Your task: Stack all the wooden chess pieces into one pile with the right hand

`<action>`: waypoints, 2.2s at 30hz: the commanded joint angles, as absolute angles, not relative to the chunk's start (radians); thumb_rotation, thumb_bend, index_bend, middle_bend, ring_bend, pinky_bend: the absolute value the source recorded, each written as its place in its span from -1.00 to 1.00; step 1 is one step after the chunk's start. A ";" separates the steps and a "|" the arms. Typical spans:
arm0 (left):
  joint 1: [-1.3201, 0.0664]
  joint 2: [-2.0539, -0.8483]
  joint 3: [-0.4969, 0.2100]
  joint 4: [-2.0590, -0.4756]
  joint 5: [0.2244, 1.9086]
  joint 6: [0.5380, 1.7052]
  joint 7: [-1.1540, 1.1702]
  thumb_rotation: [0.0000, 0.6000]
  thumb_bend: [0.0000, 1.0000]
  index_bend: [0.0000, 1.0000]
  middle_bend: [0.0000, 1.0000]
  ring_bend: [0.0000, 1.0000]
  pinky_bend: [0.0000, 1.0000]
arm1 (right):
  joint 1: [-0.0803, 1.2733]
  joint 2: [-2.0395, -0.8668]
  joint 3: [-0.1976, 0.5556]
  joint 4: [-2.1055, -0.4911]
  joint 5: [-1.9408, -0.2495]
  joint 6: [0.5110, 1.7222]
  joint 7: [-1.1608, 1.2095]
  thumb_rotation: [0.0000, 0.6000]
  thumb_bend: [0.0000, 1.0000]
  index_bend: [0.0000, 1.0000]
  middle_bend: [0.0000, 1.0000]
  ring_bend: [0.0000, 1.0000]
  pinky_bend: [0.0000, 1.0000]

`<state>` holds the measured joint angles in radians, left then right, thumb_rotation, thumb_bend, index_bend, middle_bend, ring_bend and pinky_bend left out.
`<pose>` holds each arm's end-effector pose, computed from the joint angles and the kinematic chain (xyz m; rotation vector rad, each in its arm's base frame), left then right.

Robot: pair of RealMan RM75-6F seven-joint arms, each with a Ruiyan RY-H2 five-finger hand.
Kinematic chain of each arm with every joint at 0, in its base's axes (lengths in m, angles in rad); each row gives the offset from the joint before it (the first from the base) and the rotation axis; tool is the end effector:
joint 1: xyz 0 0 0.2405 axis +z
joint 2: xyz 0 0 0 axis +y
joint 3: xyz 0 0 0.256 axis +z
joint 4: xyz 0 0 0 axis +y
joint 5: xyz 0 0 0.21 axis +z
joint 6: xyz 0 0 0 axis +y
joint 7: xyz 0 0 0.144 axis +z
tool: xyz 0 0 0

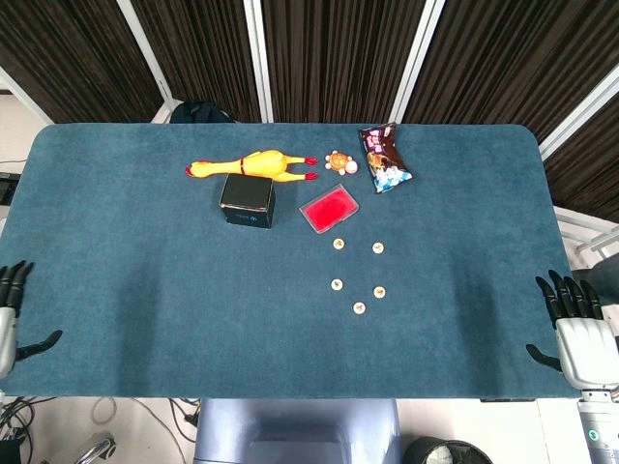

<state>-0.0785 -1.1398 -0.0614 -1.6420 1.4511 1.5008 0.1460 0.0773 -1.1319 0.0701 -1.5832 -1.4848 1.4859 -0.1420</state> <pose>-0.3091 0.1807 0.1558 -1.3594 -0.8399 -0.8211 -0.3172 -0.1832 0.1616 1.4017 -0.7803 0.7883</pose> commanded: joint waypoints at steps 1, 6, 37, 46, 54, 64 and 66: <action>-0.088 -1.134 -0.047 -1.627 1.472 1.495 0.156 1.00 -0.99 -0.92 -0.93 -1.00 -0.70 | 0.078 -1.129 0.068 -1.590 -1.488 1.485 -0.145 1.00 -0.69 -0.83 -0.99 -1.00 -1.00; -0.087 -1.132 -0.048 -1.630 1.465 1.492 0.158 1.00 -0.99 -0.92 -0.93 -1.00 -0.70 | 0.077 -1.132 0.068 -1.593 -1.488 1.485 -0.154 1.00 -0.69 -0.82 -0.99 -1.00 -1.00; -0.073 -1.146 -0.064 -1.631 1.454 1.525 0.147 1.00 -0.99 -0.92 -0.94 -1.00 -0.71 | 0.087 -1.117 0.089 -1.621 -1.415 1.431 -0.098 1.00 -0.69 -0.68 -0.99 -1.00 -1.00; -0.076 -1.147 -0.065 -1.638 1.447 1.516 0.161 1.00 -0.99 -0.92 -0.93 -1.00 -0.71 | 0.291 -1.026 0.169 -1.641 -1.242 1.058 -0.106 1.00 -0.69 -0.62 -0.99 -1.00 -1.00; -0.075 -1.145 -0.066 -1.642 1.437 1.511 0.162 1.00 -0.99 -0.92 -0.94 -1.00 -0.71 | 0.466 -1.076 0.244 -1.618 -1.009 0.885 -0.217 1.00 -0.69 -0.52 -0.99 -1.00 -1.00; -0.076 -1.144 -0.070 -1.646 1.426 1.504 0.160 1.00 -0.99 -0.92 -0.94 -1.00 -0.71 | 0.645 -1.302 0.264 -1.469 -0.793 0.869 -0.422 1.00 -0.69 -0.35 -0.99 -1.00 -1.00; -0.076 -1.143 -0.071 -1.645 1.420 1.502 0.157 1.00 -0.99 -0.92 -0.94 -1.00 -0.71 | 0.680 -1.356 0.266 -1.430 -0.746 0.873 -0.462 1.00 -0.69 -0.31 -0.99 -1.00 -1.00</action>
<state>-0.0760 -1.1431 -0.0708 -1.6455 1.4213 1.5026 0.1577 0.6399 -1.2950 0.2605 -1.4818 -0.7992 0.8720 -0.4089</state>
